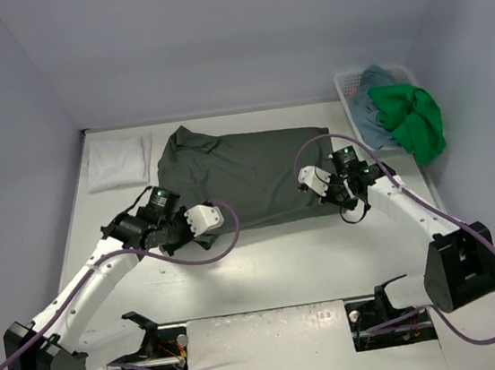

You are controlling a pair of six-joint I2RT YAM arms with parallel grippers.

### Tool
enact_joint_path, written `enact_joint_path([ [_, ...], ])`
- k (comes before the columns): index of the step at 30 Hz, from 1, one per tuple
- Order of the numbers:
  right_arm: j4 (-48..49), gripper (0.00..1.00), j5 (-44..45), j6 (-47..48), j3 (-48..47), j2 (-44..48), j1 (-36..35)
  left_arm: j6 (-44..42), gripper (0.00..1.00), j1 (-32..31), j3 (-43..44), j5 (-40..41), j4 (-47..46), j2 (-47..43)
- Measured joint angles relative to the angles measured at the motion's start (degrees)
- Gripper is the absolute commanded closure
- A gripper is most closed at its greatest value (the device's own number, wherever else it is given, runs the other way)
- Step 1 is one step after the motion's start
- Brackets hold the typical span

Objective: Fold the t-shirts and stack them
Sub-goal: Fold the tshirt

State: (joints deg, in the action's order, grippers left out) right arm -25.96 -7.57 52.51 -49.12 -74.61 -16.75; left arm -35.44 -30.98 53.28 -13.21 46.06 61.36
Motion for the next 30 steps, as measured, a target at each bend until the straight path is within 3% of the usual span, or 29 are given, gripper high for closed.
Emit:
enact_joint_path([
  [14,0.48,1.00,-1.90,3.15,-11.34,-13.22,4.74,-3.69,1.00,12.02,14.05,-2.91,-5.22,13.57],
  [30,2.62,1.00,-1.36,3.19,-21.27,-24.48,6.16,-4.74,1.00,15.28,26.82,0.17,-14.05,33.07],
])
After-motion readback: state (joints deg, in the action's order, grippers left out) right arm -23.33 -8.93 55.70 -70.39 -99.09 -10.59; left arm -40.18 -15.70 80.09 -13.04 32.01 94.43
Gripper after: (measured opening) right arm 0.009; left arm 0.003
